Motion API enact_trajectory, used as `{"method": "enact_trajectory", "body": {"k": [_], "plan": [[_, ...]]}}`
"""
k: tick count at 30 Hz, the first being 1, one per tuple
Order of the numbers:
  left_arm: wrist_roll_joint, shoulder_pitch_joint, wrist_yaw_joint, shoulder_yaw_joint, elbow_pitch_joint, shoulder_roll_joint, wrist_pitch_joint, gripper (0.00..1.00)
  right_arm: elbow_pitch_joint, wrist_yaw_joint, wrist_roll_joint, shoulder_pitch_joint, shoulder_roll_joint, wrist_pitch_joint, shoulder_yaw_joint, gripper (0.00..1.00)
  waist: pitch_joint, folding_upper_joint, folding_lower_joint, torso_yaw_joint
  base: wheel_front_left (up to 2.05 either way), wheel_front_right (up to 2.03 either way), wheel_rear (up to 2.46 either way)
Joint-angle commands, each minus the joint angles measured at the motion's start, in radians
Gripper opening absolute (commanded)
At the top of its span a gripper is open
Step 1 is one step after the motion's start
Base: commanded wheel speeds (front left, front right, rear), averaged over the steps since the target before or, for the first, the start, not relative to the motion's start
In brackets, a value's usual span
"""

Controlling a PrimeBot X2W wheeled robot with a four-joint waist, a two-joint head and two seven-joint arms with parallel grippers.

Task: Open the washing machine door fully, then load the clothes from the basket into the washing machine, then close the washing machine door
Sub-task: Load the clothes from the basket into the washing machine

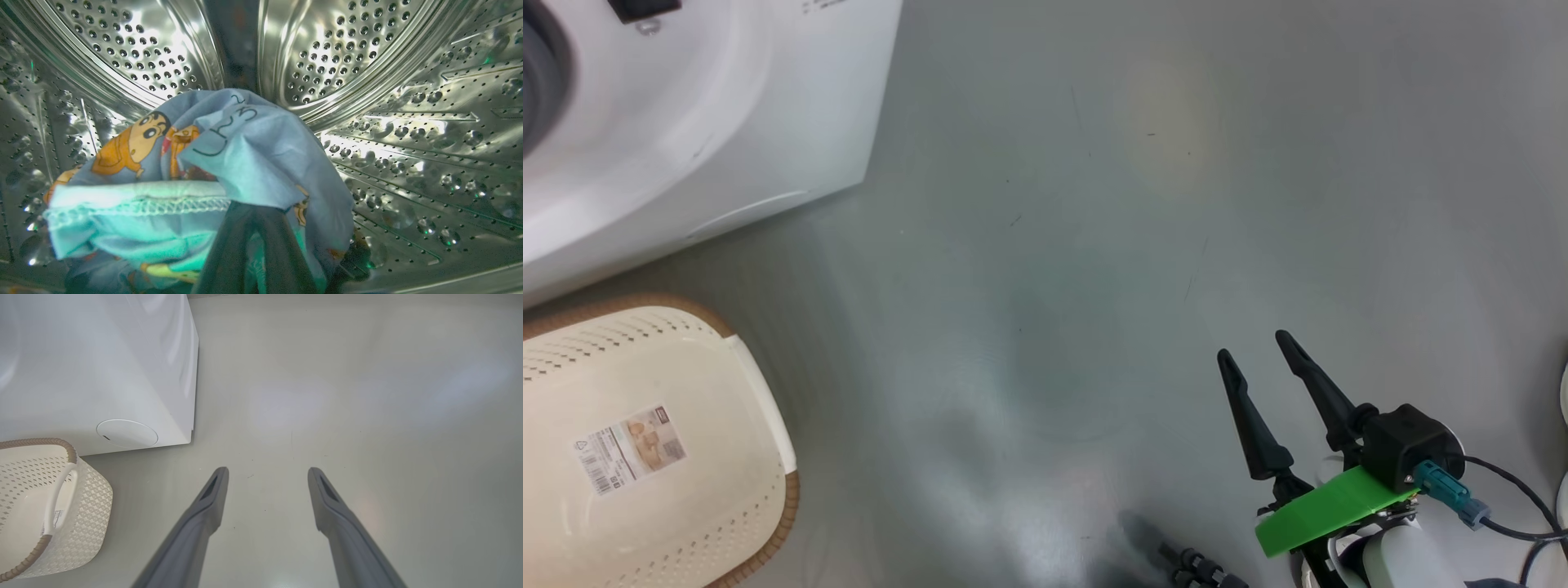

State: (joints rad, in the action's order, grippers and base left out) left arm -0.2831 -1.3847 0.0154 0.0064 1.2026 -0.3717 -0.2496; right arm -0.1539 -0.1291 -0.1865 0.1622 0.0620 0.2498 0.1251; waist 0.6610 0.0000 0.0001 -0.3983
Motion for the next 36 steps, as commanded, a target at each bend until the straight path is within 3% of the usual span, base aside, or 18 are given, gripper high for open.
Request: {"method": "enact_trajectory", "body": {"k": [1, 2, 3, 4, 12, 23, 36], "plan": [[0.007, -0.022, 0.003, -0.003, 0.001, -0.039, 0.010, 0.36, 0.013, -0.002, -0.001, -0.022, 0.006, 0.012, 0.025, 1.00, -0.006, 0.0000, -0.0001, 0.001, 0.00, 0.00, 0.00], [0.010, -0.026, 0.006, -0.009, 0.011, -0.039, 0.013, 0.53, 0.012, -0.002, -0.002, -0.022, 0.005, 0.012, 0.024, 1.00, -0.010, 0.0000, -0.0001, 0.002, 0.00, 0.00, 0.00], [0.009, -0.028, 0.004, -0.009, 0.018, -0.039, 0.012, 0.89, 0.011, -0.002, -0.002, -0.021, 0.004, 0.012, 0.022, 1.00, -0.015, 0.0000, -0.0001, 0.004, 0.00, 0.00, 0.00], [0.008, -0.028, 0.000, -0.009, 0.024, -0.039, 0.010, 1.00, 0.010, -0.002, -0.002, -0.021, 0.004, 0.012, 0.021, 1.00, -0.021, 0.0000, -0.0001, 0.007, 0.00, 0.00, 0.00], [-0.003, -0.015, -0.028, -0.010, 0.051, -0.016, 0.000, 1.00, 0.002, -0.002, -0.004, -0.013, 0.002, 0.012, 0.014, 1.00, -0.062, 0.0000, -0.0001, 0.044, 0.00, 0.00, 0.00], [-0.027, 0.093, -0.052, -0.004, 0.057, 0.057, -0.011, 1.00, -0.029, -0.002, -0.013, 0.004, 0.023, 0.012, 0.014, 1.00, -0.170, 0.0000, -0.0001, 0.116, 0.00, 0.00, 0.00], [-0.018, 0.271, -0.039, 0.002, -0.097, 0.119, -0.012, 1.00, -0.054, -0.002, -0.020, 0.001, 0.040, 0.012, 0.007, 1.00, -0.264, 0.0000, -0.0001, 0.180, 0.00, 0.00, 0.00]]}}
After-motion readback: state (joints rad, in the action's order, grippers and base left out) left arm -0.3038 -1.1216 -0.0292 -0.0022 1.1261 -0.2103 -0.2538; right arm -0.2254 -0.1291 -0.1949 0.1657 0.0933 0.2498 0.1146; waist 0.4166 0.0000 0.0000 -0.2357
